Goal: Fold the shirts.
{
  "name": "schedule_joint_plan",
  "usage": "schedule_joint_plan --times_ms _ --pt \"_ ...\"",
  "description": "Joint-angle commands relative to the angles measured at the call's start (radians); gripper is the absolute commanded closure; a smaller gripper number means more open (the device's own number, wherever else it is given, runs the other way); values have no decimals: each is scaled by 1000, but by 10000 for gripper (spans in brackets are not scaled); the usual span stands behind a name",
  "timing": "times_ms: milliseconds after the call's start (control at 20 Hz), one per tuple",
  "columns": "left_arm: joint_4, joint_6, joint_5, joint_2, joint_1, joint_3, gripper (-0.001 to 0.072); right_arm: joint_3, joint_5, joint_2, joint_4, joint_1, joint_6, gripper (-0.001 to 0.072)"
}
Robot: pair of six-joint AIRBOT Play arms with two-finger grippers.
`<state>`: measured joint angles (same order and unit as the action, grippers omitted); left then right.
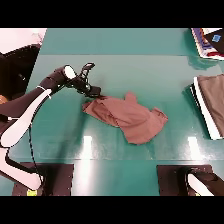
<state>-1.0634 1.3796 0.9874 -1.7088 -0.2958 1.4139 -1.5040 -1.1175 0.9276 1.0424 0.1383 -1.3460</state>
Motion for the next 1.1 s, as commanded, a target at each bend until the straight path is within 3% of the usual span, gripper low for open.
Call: schedule_joint_plan --times_ms 0,200,350,400,450,500,650,750,1050 --pt "-8 0 94 31 42 67 680 11 -85 -1 43 -4 -1 694" --pt "-15 -4 91 171 154 134 679 189 -223 0 59 -113 -64 694" --pt "-36 -38 96 243 193 134 679 418 -173 1 55 -195 -64 687" --pt "-51 -38 102 248 193 134 679 491 -151 10 48 -205 -63 540" --pt "-52 -37 111 246 193 133 679 555 -135 35 45 -209 -63 262" --pt "-52 -37 117 244 193 132 679 607 -125 71 19 -208 -63 201" --pt "-52 -37 116 244 193 130 679 698 -44 198 -141 -205 -22 216" --pt "-52 -37 117 244 193 130 679 712 32 282 -216 -172 6 272" --pt "-52 -37 117 244 193 130 679 711 179 489 -240 -8 5 273"
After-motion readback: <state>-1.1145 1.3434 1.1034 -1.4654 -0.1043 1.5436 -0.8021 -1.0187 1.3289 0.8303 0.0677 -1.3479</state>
